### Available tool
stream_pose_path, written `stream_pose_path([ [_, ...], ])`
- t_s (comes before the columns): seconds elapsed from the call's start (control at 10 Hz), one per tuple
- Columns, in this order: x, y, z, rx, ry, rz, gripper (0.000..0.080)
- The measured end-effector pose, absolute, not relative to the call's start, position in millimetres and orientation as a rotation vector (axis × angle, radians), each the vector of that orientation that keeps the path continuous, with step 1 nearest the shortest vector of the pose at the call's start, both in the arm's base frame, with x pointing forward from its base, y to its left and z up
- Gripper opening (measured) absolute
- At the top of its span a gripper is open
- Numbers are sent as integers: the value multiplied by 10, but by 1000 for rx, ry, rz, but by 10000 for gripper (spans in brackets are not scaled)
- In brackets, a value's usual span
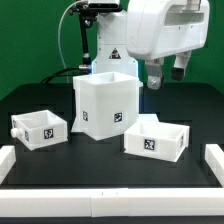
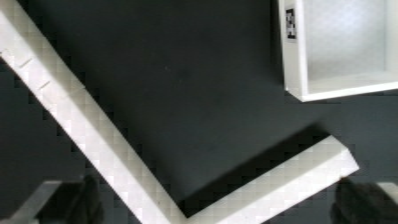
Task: Assemble drawer
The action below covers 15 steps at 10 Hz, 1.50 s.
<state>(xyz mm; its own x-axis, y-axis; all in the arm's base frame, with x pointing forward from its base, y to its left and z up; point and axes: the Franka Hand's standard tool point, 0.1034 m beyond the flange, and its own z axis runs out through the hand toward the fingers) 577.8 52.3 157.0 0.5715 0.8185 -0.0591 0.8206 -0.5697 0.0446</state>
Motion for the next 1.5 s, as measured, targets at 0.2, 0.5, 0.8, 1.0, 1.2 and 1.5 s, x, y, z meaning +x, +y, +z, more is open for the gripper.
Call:
stream_pose_path([
  [0.2, 5682, 515, 1571, 2705, 1453, -33, 650],
  [0.5, 5262, 705, 1359, 2672, 1502, 88, 650],
  [0.8, 5219, 734, 1312, 2681, 1490, 102, 650],
  [1.0, 5178, 839, 1271, 2691, 1477, 125, 650],
  [1.2, 4894, 1128, 1034, 2694, 1511, 184, 650],
  [1.5, 4809, 1168, 930, 2692, 1530, 193, 650],
])
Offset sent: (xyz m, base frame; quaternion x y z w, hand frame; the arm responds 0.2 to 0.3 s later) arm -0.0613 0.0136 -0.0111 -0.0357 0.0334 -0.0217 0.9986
